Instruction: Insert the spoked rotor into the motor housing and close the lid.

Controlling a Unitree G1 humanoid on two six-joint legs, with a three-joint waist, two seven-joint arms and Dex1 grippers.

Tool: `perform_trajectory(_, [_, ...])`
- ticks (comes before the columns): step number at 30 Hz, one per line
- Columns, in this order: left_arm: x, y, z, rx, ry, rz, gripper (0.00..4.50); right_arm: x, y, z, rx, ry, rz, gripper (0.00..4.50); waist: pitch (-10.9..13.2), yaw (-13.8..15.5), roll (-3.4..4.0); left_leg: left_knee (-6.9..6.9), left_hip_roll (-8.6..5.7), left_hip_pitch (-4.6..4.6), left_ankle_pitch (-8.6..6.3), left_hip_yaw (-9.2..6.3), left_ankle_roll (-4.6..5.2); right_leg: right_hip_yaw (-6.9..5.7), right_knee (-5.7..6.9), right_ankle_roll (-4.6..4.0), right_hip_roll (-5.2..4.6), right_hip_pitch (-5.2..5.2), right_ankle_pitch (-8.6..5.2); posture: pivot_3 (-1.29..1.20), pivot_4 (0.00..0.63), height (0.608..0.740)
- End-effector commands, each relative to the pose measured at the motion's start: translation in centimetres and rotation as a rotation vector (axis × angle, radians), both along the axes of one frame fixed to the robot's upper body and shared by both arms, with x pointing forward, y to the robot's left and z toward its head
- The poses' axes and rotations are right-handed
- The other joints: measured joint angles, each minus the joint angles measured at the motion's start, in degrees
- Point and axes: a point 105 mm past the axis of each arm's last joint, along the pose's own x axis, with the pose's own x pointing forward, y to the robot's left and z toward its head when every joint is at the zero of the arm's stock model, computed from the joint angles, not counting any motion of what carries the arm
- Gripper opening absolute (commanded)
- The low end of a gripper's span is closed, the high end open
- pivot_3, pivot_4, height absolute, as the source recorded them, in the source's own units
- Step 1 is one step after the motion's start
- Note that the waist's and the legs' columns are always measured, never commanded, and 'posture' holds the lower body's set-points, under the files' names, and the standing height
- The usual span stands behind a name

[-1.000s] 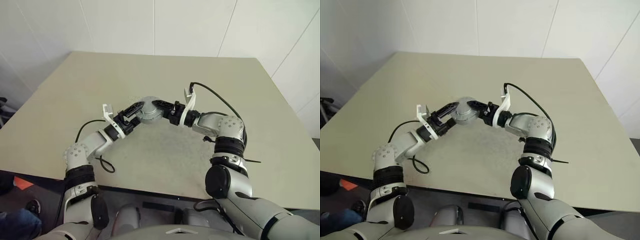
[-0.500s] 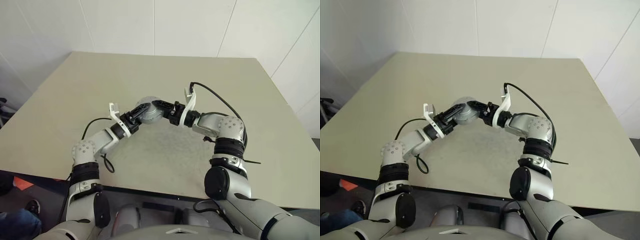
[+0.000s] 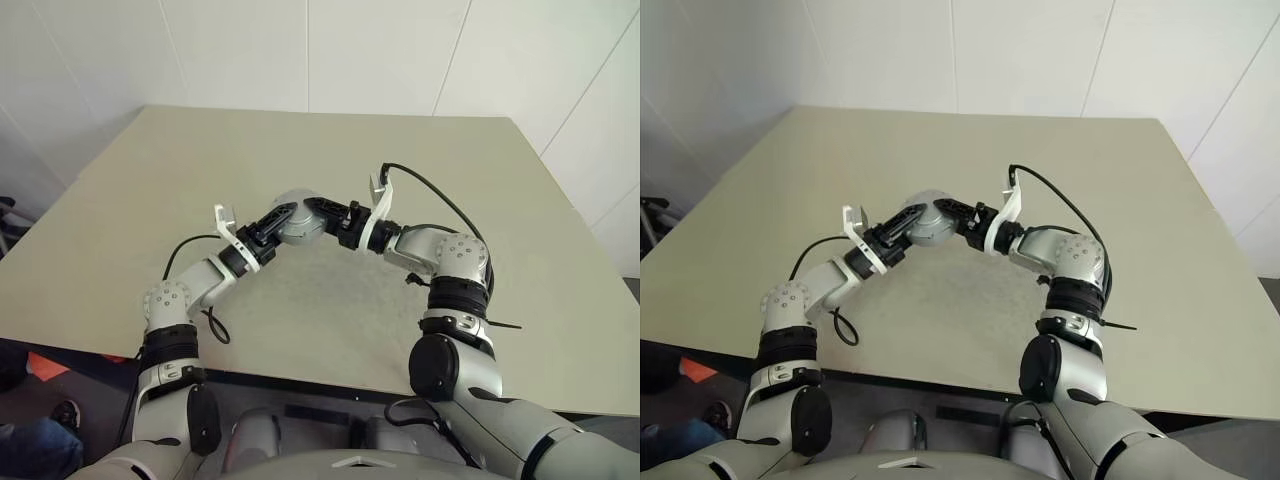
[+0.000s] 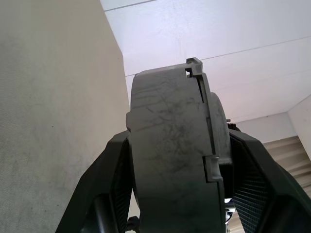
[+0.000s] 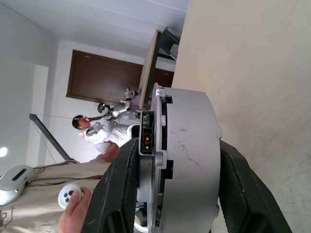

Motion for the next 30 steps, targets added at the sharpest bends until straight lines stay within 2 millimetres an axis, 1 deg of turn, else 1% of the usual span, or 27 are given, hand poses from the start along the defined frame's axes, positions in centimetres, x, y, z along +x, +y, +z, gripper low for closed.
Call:
perform_trajectory(1, [0.4, 0.3, 0.5, 0.044, -0.022, 0.017, 2.36, 0.7, -0.5, 1.6, -0.024, -0.094, -0.042, 3.42, 0.00, 0.01, 0.00, 0.02, -0.01, 0.00, 0.00, 0.00, 0.00, 0.00, 0.02, 0.00, 0.00, 0.00, 0.00, 0.00, 0.000, 0.740])
perform_trajectory(4, [0.4, 0.3, 0.4, 0.048, -0.023, 0.021, 2.36, 1.3, -0.8, 1.1, -0.093, -0.107, -0.091, 4.39, 0.00, -0.04, 0.00, 0.03, -0.01, -0.01, 0.01, -0.01, -0.01, 0.01, 0.04, 0.01, 0.00, -0.01, 0.00, 0.00, 0.000, 0.740])
perform_trajectory(5, [0.5, 0.3, 0.4, 0.050, -0.024, 0.022, 2.36, 1.6, -1.0, 0.8, -0.118, -0.111, -0.111, 4.46, 0.00, -0.04, 0.00, 0.03, -0.01, -0.01, 0.01, -0.01, -0.01, 0.01, 0.04, 0.01, 0.00, -0.01, 0.00, 0.00, 0.000, 0.740])
perform_trajectory(8, [0.6, 0.4, 0.4, 0.061, -0.027, 0.029, 2.36, 2.1, -1.4, 0.1, -0.161, -0.110, -0.151, 4.46, 0.00, -0.01, 0.00, 0.04, -0.01, -0.02, 0.01, 0.00, -0.01, 0.00, 0.03, 0.01, 0.00, -0.03, 0.00, 0.00, 0.000, 0.740])
perform_trajectory(11, [1.1, 1.3, 0.2, 0.101, -0.036, 0.088, 2.36, 2.5, -1.8, -0.1, -0.178, -0.114, -0.184, 4.46, 0.00, -0.06, 0.00, 0.04, -0.02, -0.02, 0.01, -0.01, 0.00, 0.00, 0.03, 0.01, 0.00, -0.04, 0.00, 0.00, 0.000, 0.740])
perform_trajectory(14, [2.0, 3.9, -0.3, 0.132, -0.031, 0.226, 2.36, 2.8, -2.2, -0.4, -0.196, -0.119, -0.203, 4.46, 0.00, -0.17, -0.01, 0.04, -0.01, -0.02, 0.01, -0.01, 0.00, 0.00, 0.04, 0.01, 0.00, -0.04, 0.00, 0.00, 0.000, 0.740])
perform_trajectory(18, [3.0, 8.8, -0.7, 0.149, -0.013, 0.453, 2.36, 2.9, -2.3, -0.2, -0.193, -0.136, -0.198, 4.46, 0.01, -0.51, -0.01, 0.04, 0.01, -0.03, 0.01, -0.02, 0.00, 0.01, 0.05, 0.01, 0.03, -0.04, 0.00, 0.00, 0.000, 0.740])
perform_trajectory(20, [3.2, 11.3, -1.2, 0.178, 0.011, 0.567, 2.36, 3.0, -2.3, -0.1, -0.192, -0.144, -0.194, 4.46, 0.01, -0.47, -0.02, 0.04, 0.03, -0.03, 0.01, -0.04, 0.00, 0.02, 0.04, 0.00, 0.07, -0.04, 0.00, 0.00, 0.000, 0.740])
perform_trajectory(24, [3.3, 15.4, -2.7, 0.194, 0.092, 0.746, 2.36, 3.0, -2.0, -0.3, -0.197, -0.151, -0.181, 4.46, 0.01, -0.34, -0.05, 0.04, 0.00, -0.02, 0.00, -0.03, 0.00, 0.02, 0.03, 0.00, 0.06, -0.05, 0.00, 0.00, 0.000, 0.740])
perform_trajectory(26, [3.3, 16.5, -3.3, 0.201, 0.126, 0.795, 2.36, 3.0, -1.7, -0.3, -0.199, -0.155, -0.172, 4.46, 0.02, -0.25, -0.16, 0.06, 0.00, -0.03, 0.00, -0.03, 0.01, 0.02, 0.03, 0.00, 0.05, -0.05, 0.00, 0.00, 0.000, 0.740])
perform_trajectory(30, [3.2, 17.0, -4.1, 0.219, 0.160, 0.818, 2.36, 3.0, -1.5, -0.2, -0.199, -0.162, -0.164, 4.46, 0.03, 0.10, -0.37, 0.16, 0.03, -0.03, 0.00, -0.03, 0.00, -0.02, 0.06, -0.01, 0.03, -0.01, -0.01, 0.00, 0.000, 0.740])
